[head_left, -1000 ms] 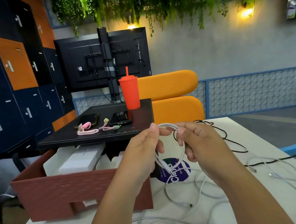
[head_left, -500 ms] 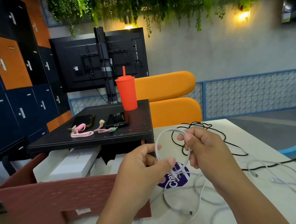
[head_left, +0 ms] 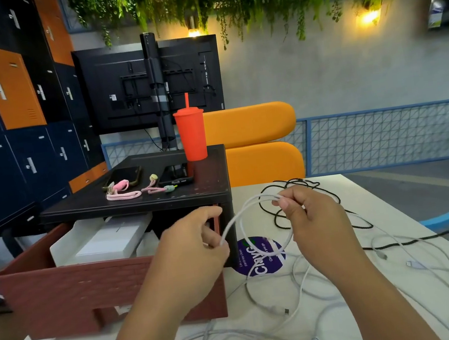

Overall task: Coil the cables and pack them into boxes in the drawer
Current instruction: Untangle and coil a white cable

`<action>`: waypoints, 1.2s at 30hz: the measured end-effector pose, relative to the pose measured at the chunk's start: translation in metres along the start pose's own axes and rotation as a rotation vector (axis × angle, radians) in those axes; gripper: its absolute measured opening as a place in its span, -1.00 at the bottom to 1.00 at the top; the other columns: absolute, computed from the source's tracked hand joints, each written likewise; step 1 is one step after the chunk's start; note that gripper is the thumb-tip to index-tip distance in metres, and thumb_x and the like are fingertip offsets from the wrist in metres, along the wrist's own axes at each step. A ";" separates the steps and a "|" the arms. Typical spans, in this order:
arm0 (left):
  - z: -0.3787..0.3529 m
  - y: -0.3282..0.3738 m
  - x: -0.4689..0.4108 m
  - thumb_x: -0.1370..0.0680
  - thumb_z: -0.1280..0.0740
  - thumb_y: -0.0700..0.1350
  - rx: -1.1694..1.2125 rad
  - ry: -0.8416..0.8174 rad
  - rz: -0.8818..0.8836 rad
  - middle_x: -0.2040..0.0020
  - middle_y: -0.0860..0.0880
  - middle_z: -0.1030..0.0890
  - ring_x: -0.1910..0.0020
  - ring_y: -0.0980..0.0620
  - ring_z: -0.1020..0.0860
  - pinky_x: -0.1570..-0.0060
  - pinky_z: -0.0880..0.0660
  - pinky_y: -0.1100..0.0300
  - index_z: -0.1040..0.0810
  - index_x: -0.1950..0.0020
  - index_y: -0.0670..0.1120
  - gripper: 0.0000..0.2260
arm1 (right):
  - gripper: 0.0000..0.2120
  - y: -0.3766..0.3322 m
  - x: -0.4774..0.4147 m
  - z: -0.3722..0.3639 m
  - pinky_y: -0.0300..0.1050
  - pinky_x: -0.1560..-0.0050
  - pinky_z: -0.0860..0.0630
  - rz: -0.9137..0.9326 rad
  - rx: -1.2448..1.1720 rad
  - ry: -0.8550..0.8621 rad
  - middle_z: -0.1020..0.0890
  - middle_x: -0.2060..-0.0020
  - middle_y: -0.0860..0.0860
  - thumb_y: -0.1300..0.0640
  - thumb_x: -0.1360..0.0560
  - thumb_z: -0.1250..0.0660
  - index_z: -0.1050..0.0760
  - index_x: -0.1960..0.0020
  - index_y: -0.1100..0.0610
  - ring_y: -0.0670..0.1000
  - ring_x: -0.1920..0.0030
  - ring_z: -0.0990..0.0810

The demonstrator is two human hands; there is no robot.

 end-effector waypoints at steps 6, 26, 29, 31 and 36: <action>0.006 0.006 -0.004 -0.52 -0.31 -0.30 0.454 0.195 0.040 0.39 0.09 -0.58 0.38 0.23 -0.51 0.28 -0.49 0.38 -0.61 0.26 0.02 -0.74 | -0.79 -0.006 0.003 -0.004 -0.15 0.31 -0.45 -0.127 -0.254 -0.189 -0.49 0.51 -0.03 0.15 -0.57 -0.19 -0.53 0.20 0.06 -0.18 0.52 -0.47; -0.004 0.004 -0.002 -0.51 -0.19 -0.05 0.779 -0.262 0.183 0.22 -0.10 -0.65 0.20 0.02 -0.58 -0.02 -0.48 0.08 -0.67 0.12 -0.12 -0.72 | -0.75 -0.013 0.003 0.001 -0.22 0.37 -0.45 -0.156 -0.465 -0.144 -0.52 0.58 -0.05 0.18 -0.56 -0.22 -0.54 0.24 -0.02 -0.12 0.51 -0.52; -0.005 0.007 0.000 -0.39 -0.18 0.06 0.873 -0.310 0.186 0.35 -0.14 -0.59 0.29 -0.01 -0.57 0.02 -0.46 0.05 -0.65 0.12 -0.19 -0.62 | -0.74 -0.019 0.007 -0.004 -0.18 0.37 -0.45 -0.071 -0.385 -0.233 -0.50 0.53 -0.03 0.18 -0.54 -0.23 -0.54 0.27 -0.01 -0.13 0.52 -0.51; -0.006 0.008 0.000 -0.39 -0.22 0.01 0.959 -0.346 0.200 0.52 -0.10 -0.47 0.46 0.00 -0.49 0.09 -0.46 0.04 -0.65 0.25 -0.19 -0.68 | -0.77 -0.022 0.008 -0.008 -0.23 0.37 -0.44 -0.041 -0.371 -0.248 -0.50 0.50 -0.04 0.18 -0.54 -0.24 -0.55 0.25 -0.02 -0.15 0.53 -0.49; -0.002 0.002 -0.005 -0.45 -0.34 -0.10 1.406 -0.394 0.165 0.59 0.04 -0.30 0.59 0.13 -0.34 0.33 -0.55 0.22 -0.64 0.21 -0.19 -0.82 | -0.87 -0.013 0.002 0.002 -0.29 0.35 -0.39 -0.033 -0.303 -0.126 -0.55 0.43 -0.01 0.10 -0.46 -0.36 -0.51 0.19 -0.14 -0.16 0.46 -0.45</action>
Point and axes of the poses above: each hand's wrist, its own x-axis away from the middle knuckle, its own z-axis out of the back of the hand, y = z × x, the point moved 2 cm from there along -x, towards the middle knuckle
